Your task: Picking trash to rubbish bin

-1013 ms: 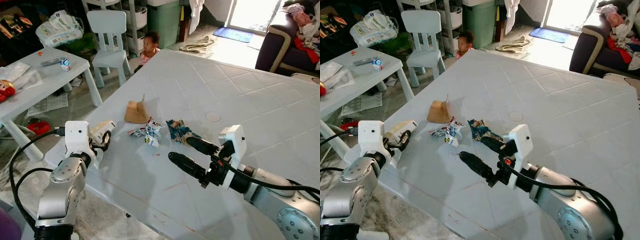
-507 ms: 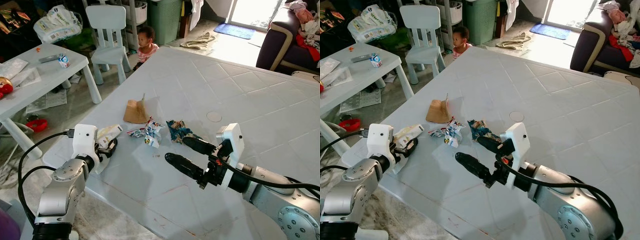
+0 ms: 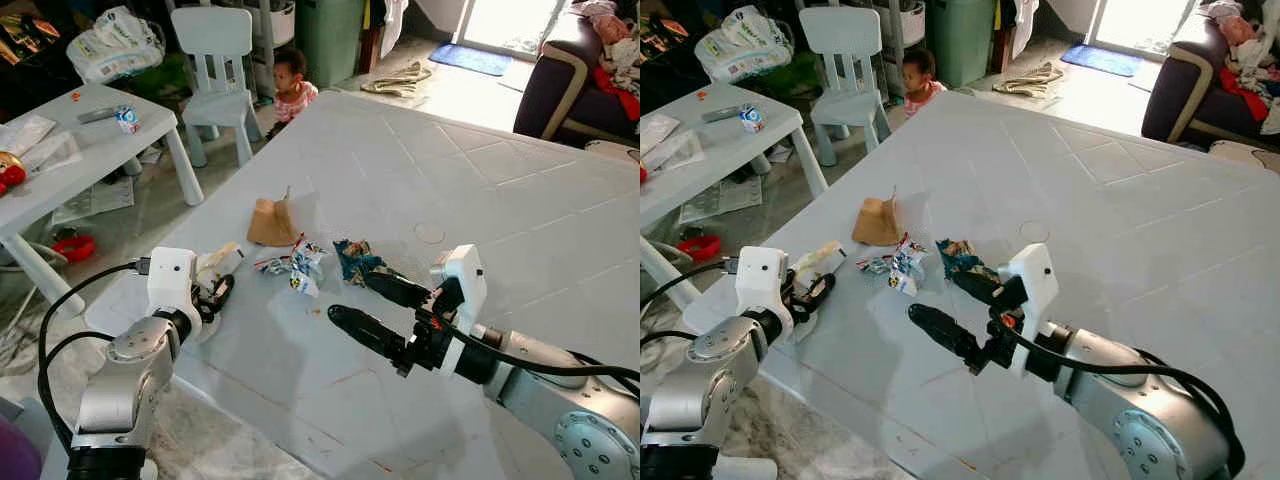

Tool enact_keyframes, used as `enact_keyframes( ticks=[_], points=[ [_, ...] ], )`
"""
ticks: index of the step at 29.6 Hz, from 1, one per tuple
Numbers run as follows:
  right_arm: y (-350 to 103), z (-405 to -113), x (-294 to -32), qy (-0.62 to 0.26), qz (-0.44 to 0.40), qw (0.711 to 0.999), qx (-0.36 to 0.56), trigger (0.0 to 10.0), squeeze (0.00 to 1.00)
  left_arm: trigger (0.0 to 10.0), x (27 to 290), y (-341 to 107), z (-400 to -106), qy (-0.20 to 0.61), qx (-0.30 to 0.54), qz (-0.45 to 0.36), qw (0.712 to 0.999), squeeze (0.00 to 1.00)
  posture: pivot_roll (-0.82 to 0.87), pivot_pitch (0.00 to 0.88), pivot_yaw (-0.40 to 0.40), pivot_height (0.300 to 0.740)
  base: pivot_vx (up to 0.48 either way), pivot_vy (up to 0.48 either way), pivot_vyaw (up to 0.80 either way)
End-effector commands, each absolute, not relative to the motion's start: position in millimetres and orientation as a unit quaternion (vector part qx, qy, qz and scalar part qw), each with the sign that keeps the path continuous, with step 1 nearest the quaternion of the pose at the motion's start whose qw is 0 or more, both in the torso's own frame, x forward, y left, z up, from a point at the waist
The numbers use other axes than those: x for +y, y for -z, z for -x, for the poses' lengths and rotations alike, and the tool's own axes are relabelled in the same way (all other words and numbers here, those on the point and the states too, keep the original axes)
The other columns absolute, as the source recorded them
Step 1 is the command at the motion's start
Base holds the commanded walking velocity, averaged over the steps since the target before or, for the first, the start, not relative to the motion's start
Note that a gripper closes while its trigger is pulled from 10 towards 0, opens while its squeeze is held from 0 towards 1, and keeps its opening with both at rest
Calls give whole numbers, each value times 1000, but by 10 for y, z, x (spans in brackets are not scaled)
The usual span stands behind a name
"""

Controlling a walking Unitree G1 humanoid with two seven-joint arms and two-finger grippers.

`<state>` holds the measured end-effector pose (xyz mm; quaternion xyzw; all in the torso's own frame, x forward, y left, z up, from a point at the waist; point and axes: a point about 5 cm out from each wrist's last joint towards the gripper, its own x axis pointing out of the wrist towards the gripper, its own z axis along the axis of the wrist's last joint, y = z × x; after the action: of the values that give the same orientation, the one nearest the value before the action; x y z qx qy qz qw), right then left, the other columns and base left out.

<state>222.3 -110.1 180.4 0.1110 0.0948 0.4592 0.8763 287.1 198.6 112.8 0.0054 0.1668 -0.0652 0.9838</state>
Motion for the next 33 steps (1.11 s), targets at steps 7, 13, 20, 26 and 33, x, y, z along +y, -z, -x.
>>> enact_keyframes(
  ticks=[7, 13, 20, 26, 33],
  points=[
    [-1819, -2233, -1077, -457, -106, 878, 91, 10000, 0, 0, 1976, -1040, -2824, 66, 186, 3, 980, 0, 9, 130, -35, 740, 0, 0, 0],
    [-1812, -2247, -1075, -457, -106, 879, 91, 10000, 0, 0, 1979, -1031, -2803, 59, 183, 11, 981, 0, 14, 123, -37, 740, 0, 0, 0],
    [-1801, -2273, -1070, -458, -103, 878, 91, 10000, 0, 0, 1998, -1151, -2839, 28, 138, 18, 990, 0, 16, 115, -42, 740, 0, 0, 0],
    [-1766, -2316, -1099, -447, -98, 885, 92, 10000, 0, 0, 1915, -1315, -2803, -8, 71, 34, 997, 0, 20, 110, -47, 740, 0, 0, 0],
    [-1751, -2458, -1159, -412, -75, 905, 72, 10000, 0, 0, 1773, -1471, -2738, -25, 1, 34, 999, 0, 28, 106, -54, 740, 0, 0, 0]
  ],
)
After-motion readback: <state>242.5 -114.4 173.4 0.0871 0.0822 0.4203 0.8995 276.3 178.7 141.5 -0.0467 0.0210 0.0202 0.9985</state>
